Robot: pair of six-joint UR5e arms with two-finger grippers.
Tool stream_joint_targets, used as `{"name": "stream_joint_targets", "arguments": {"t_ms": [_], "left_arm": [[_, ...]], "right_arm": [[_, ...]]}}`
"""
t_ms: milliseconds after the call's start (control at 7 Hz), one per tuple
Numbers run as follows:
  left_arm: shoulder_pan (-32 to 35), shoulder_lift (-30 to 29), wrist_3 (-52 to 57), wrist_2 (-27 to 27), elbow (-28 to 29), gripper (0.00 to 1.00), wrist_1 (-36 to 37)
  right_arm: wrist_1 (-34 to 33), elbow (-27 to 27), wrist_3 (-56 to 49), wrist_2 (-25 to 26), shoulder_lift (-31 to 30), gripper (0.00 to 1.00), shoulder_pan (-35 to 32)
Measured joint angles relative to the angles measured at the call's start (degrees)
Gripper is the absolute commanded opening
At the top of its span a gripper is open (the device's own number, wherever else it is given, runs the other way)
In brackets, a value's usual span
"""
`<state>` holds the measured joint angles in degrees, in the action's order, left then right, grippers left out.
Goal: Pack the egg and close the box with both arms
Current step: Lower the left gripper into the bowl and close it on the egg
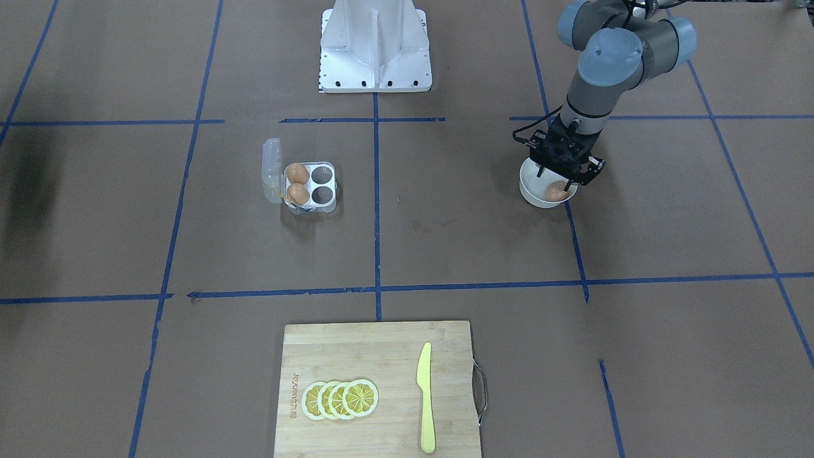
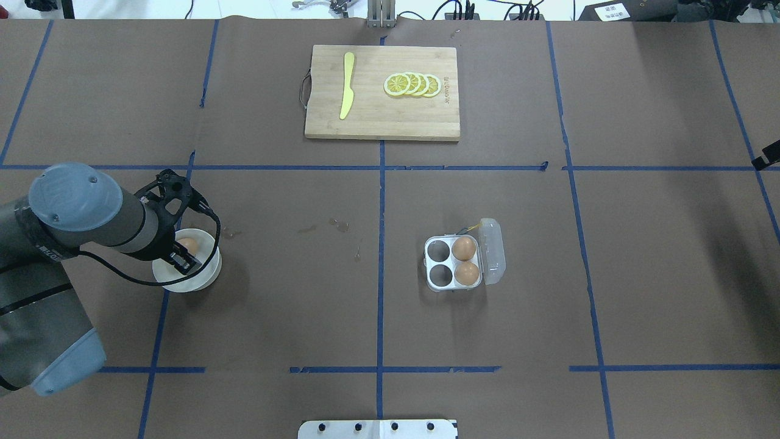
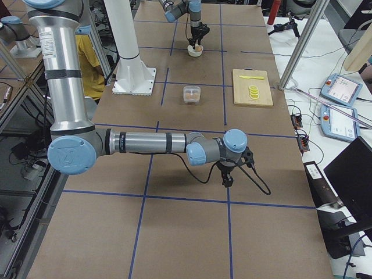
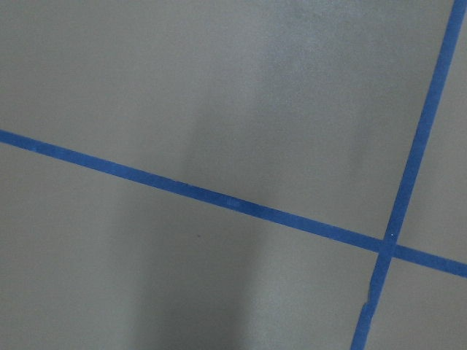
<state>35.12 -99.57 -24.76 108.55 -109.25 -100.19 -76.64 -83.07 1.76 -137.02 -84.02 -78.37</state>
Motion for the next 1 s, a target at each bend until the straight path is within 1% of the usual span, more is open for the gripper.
{"name": "stream_joint_targets", "arguments": {"t_ms": [1000], "left_arm": [[-0.05, -0.13, 0.15, 0.0, 0.62, 0.65, 0.0]], "right_arm": [[0.0, 0.01, 0.0, 0.0, 0.0, 1.0, 0.19]]}}
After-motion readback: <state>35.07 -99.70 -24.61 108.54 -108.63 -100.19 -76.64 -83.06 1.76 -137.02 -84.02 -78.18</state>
